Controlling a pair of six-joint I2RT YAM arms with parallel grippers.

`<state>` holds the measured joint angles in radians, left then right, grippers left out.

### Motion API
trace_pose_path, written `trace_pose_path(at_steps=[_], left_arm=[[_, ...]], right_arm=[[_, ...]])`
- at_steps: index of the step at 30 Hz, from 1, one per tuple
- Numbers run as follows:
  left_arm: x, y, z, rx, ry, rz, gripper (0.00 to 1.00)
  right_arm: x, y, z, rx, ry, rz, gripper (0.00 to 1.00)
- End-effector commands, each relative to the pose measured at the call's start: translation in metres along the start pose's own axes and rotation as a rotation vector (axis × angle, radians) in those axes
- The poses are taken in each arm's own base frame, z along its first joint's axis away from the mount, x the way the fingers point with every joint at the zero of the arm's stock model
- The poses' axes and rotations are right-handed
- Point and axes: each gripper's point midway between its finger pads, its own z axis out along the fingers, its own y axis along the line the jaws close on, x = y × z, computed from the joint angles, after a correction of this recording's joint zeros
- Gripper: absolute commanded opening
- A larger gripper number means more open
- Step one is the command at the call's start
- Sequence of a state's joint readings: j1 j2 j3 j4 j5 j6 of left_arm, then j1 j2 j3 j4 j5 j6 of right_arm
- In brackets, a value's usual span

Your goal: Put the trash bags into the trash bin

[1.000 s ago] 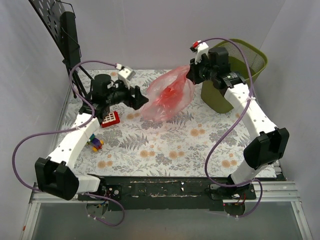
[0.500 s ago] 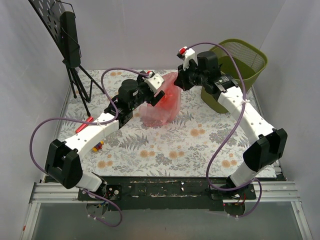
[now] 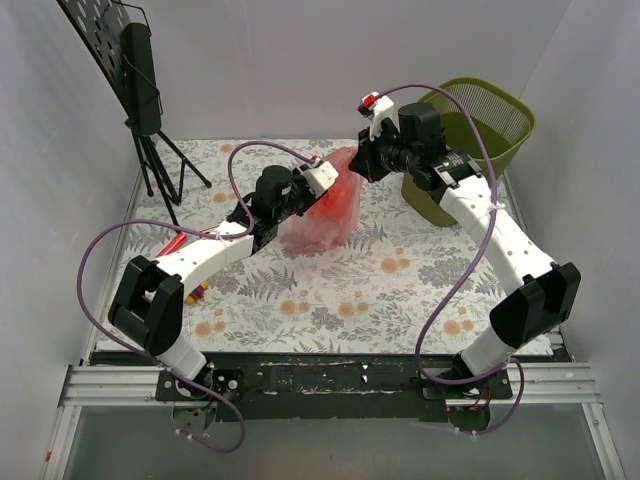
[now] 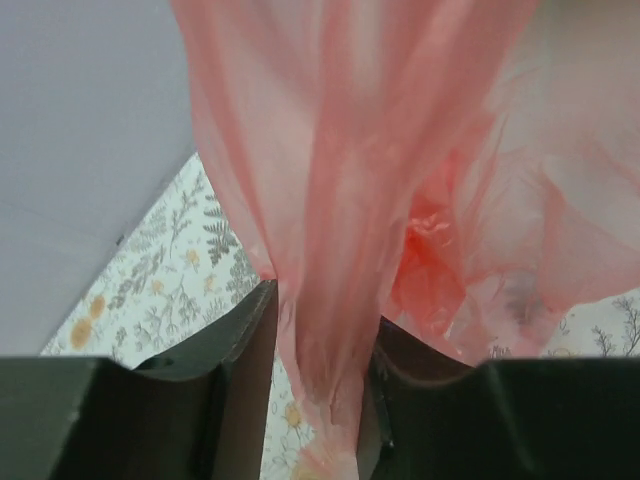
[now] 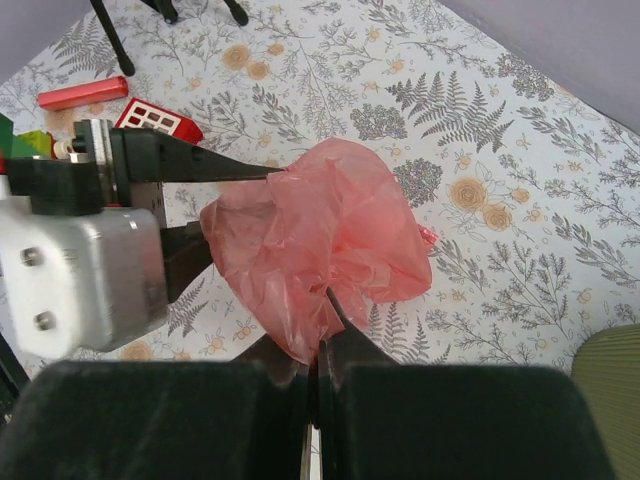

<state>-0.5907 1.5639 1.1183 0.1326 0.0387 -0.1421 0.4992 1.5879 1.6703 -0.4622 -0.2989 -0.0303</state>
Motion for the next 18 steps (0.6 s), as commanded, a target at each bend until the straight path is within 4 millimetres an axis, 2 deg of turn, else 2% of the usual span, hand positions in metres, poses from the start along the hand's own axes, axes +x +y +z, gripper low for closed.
trace_pose_path(at_steps=[1, 2, 5, 6, 9, 13, 18], left_arm=[[0.011, 0.016, -0.008, -0.068, 0.054, 0.002, 0.28], [0.013, 0.016, -0.011, -0.069, 0.066, -0.005, 0.26], [0.025, 0.01, -0.016, -0.014, 0.142, -0.077, 0.0], [0.018, 0.009, -0.018, 0.018, 0.145, -0.118, 0.0], [-0.011, 0.015, -0.018, 0.046, 0.138, -0.276, 0.0], [-0.044, 0.033, -0.017, 0.068, 0.139, -0.506, 0.0], [-0.048, 0.066, -0.018, 0.042, 0.144, -0.755, 0.0]], right_arm=[[-0.024, -0.003, -0.01, 0.013, -0.078, -0.007, 0.01], [-0.024, -0.007, -0.01, 0.021, -0.08, 0.003, 0.01], [-0.024, -0.019, -0.008, 0.008, -0.08, 0.017, 0.01], [-0.023, -0.018, -0.008, -0.03, -0.083, 0.022, 0.08], [-0.013, -0.027, -0.003, -0.084, -0.091, 0.032, 0.45], [-0.003, -0.018, -0.01, -0.175, -0.133, 0.043, 0.57], [0.014, 0.003, -0.023, -0.241, -0.198, 0.025, 0.64]])
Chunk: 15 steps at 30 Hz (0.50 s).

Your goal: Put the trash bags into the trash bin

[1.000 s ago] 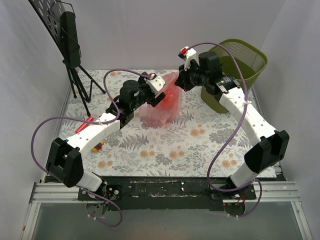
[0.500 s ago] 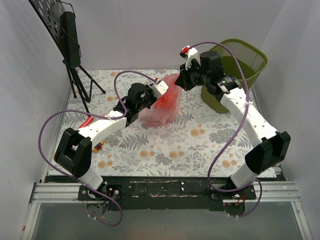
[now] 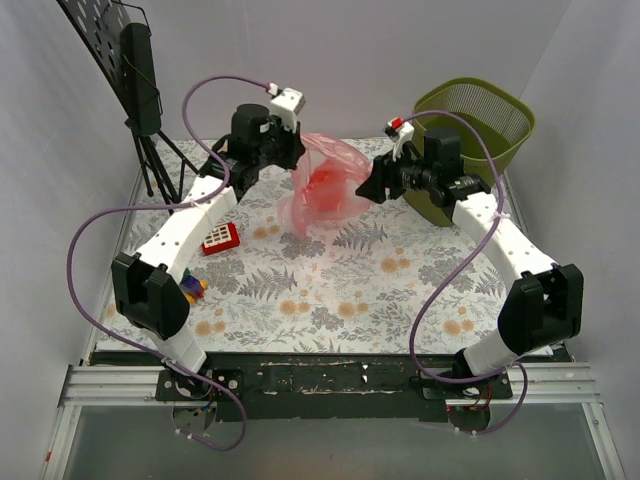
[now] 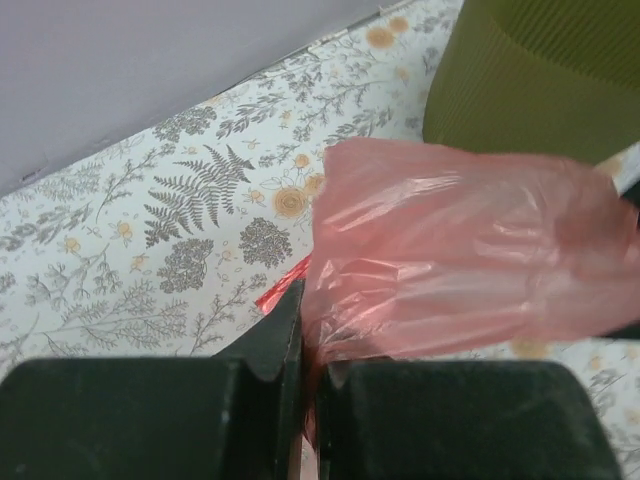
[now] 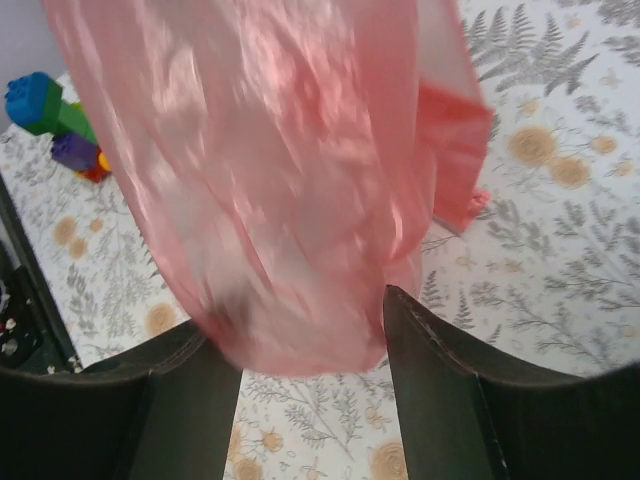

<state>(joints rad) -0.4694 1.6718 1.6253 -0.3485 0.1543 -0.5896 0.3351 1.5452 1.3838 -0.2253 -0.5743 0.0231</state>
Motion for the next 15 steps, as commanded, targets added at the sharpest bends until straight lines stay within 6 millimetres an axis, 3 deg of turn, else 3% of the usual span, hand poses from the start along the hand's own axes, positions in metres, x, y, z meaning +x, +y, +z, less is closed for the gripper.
trace_pose_path(at_steps=[1, 5, 10, 13, 15], left_arm=[[0.003, 0.017, -0.012, 0.004, 0.061, -0.292, 0.0], [-0.009, 0.036, -0.014, 0.011, 0.027, -0.402, 0.0], [-0.02, 0.043, -0.011, 0.005, 0.003, -0.456, 0.0], [-0.034, 0.049, -0.009, -0.01, -0.027, -0.519, 0.0], [-0.055, 0.056, -0.011, -0.033, -0.082, -0.544, 0.0]], right_arm=[[-0.032, 0.041, -0.02, -0.128, -0.155, -0.093, 0.64], [-0.03, 0.043, -0.022, -0.121, -0.153, -0.097, 0.65], [-0.043, 0.032, -0.028, -0.029, -0.157, -0.125, 0.66], [-0.034, 0.034, -0.034, -0.024, -0.123, -0.147, 0.66], [-0.019, 0.042, -0.036, -0.047, -0.101, -0.144, 0.69]])
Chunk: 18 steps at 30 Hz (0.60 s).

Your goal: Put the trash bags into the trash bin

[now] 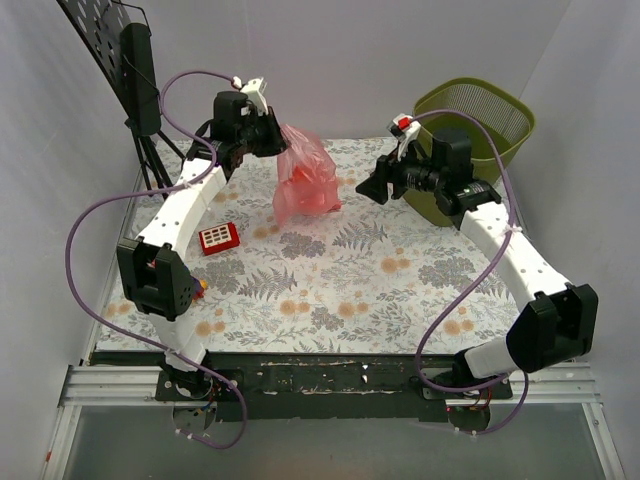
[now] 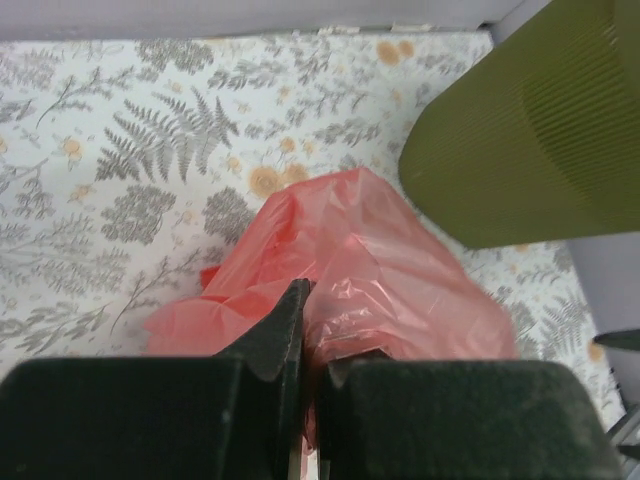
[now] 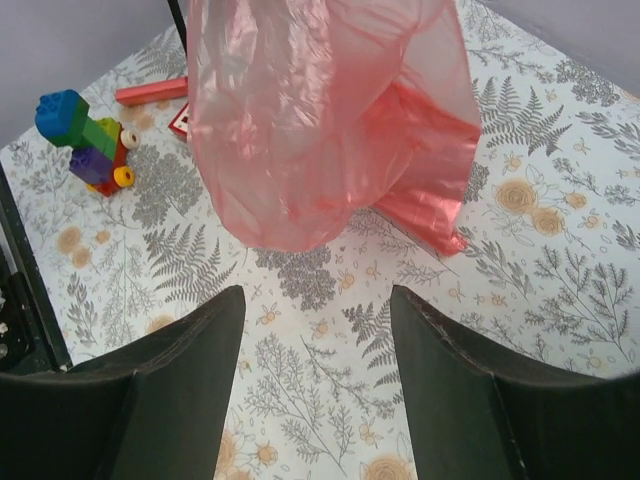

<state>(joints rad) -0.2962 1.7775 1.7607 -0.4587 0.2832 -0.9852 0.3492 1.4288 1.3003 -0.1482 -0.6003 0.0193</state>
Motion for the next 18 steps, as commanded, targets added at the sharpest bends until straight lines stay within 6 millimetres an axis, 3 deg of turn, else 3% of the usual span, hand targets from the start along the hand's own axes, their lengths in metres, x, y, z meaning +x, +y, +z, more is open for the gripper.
trace_pose_path(at_steps=[1, 4, 9, 13, 18], left_arm=[[-0.063, -0.027, -0.022, 0.038, -0.153, -0.083, 0.0], [-0.085, -0.024, -0.026, -0.001, -0.217, -0.156, 0.0], [-0.117, -0.022, -0.033, -0.026, -0.303, -0.225, 0.0], [-0.135, -0.022, -0.038, -0.04, -0.352, -0.214, 0.0], [-0.129, -0.03, -0.051, -0.008, -0.34, -0.184, 0.0]], right_arm=[[-0.001, 0.019, -0.015, -0.019, -0.011, -0.071, 0.69], [0.007, 0.026, -0.01, -0.017, -0.02, -0.075, 0.72], [0.011, 0.034, 0.017, -0.022, -0.038, -0.027, 0.73], [-0.012, 0.036, 0.037, -0.019, -0.135, -0.042, 0.74], [-0.039, 0.02, 0.062, 0.051, -0.217, -0.016, 0.75]])
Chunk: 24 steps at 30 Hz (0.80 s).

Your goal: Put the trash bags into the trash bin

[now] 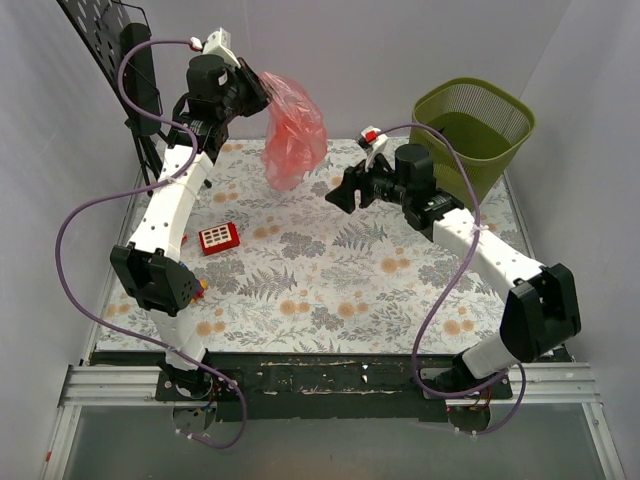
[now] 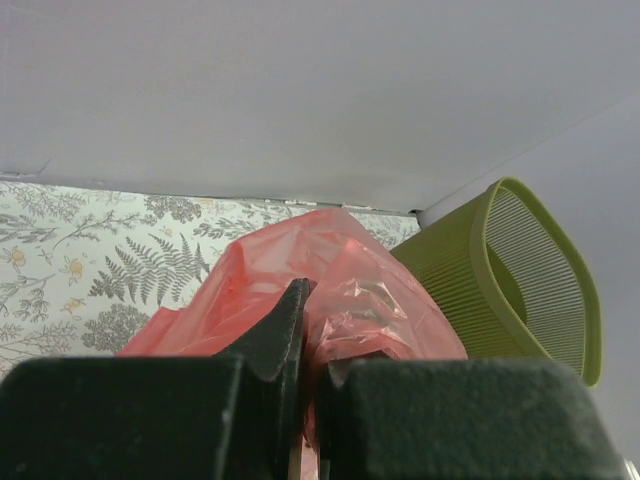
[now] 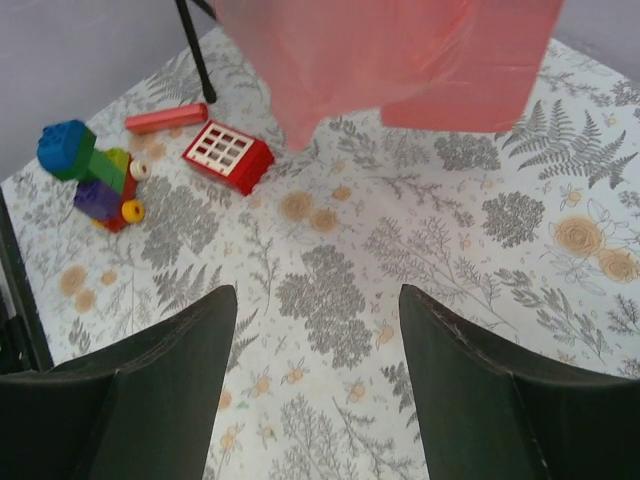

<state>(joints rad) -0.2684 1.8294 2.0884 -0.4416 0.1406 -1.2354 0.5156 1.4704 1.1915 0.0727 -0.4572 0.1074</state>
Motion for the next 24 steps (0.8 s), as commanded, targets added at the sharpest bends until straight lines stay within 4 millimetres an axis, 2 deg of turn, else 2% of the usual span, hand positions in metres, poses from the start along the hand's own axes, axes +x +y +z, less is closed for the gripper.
trace_pose_path(at_steps=[1, 4, 11, 13, 17, 21, 24], left_arm=[[0.001, -0.005, -0.017, 0.016, 0.007, 0.016, 0.0], [0.008, -0.005, -0.031, 0.033, 0.032, 0.057, 0.0], [0.027, -0.017, -0.055, 0.127, 0.097, 0.109, 0.0], [0.028, -0.01, -0.055, 0.094, 0.096, 0.126, 0.0], [0.015, 0.013, -0.046, -0.024, 0.043, 0.13, 0.0], [0.011, 0.012, -0.038, -0.019, 0.03, 0.099, 0.0], [0.01, 0.012, -0.035, -0.016, 0.031, 0.089, 0.0]], right_arm=[[-0.066, -0.012, 0.02, 0.065, -0.2, -0.015, 0.75], [-0.081, -0.01, 0.029, 0.033, -0.236, -0.003, 0.75], [-0.087, -0.01, 0.041, 0.056, -0.242, 0.039, 0.75], [-0.091, -0.008, 0.04, 0.054, -0.246, 0.032, 0.75], [-0.102, 0.014, 0.033, 0.058, -0.266, -0.064, 0.76], [-0.102, 0.028, 0.036, 0.155, -0.262, -0.192, 0.77], [-0.108, 0.027, 0.041, 0.28, -0.284, -0.292, 0.78]])
